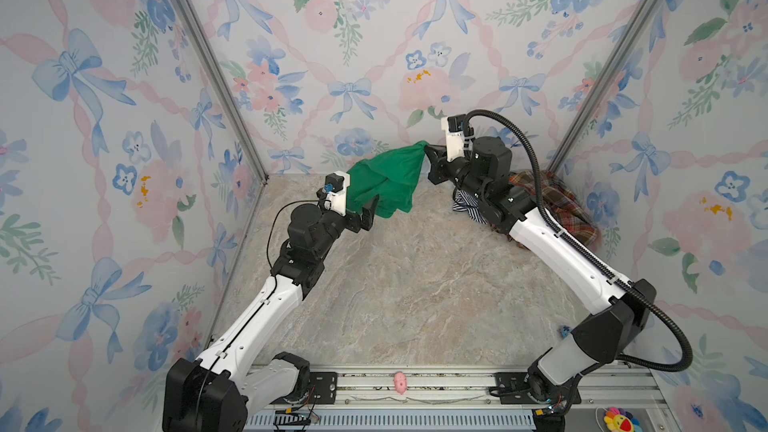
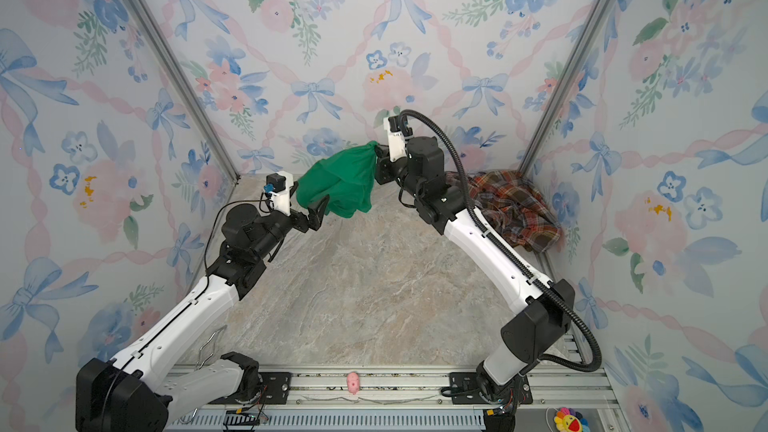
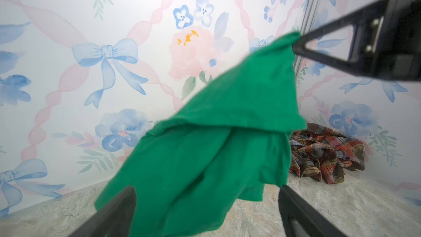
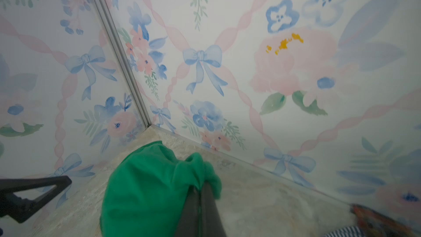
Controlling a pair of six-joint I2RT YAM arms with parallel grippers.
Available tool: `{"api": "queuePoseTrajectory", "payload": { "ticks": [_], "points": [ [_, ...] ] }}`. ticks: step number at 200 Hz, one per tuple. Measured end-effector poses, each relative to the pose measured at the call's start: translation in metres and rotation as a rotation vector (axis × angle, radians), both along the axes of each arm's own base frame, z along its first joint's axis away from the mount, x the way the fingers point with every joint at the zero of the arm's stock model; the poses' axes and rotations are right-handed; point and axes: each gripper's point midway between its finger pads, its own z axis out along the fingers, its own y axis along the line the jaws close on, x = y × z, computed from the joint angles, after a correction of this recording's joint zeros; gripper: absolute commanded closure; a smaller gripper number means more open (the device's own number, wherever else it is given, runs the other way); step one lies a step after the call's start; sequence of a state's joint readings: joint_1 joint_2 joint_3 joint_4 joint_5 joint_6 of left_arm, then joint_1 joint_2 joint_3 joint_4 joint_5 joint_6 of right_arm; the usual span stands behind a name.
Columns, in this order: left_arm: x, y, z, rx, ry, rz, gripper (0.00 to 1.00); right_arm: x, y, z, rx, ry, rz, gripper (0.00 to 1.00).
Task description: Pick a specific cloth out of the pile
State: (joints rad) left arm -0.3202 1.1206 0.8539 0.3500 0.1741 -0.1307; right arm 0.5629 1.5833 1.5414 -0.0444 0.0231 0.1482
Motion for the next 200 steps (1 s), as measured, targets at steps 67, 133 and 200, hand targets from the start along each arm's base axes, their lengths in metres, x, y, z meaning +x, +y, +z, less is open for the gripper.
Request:
{"api": "queuePoseTrajectory", "payload": {
  "ticks": [67,133,200],
  "points": [
    [0.039,0.01,-0.041,-0.002,0.184,0.094,0.07,-0.034,-0.055,-0.131,-0.149,0.217,-0.097,0.03],
    [0.099,0.001,-0.175,0.174,0.628,0.174,0.46,-0.118,-0.045,-0.143,-0.139,-0.055,0.049,0.03],
    [0.092,-0.018,-0.3,0.346,0.962,0.141,0.53,-0.171,0.051,-0.211,-0.297,-0.112,0.36,0.03]
  ]
}}
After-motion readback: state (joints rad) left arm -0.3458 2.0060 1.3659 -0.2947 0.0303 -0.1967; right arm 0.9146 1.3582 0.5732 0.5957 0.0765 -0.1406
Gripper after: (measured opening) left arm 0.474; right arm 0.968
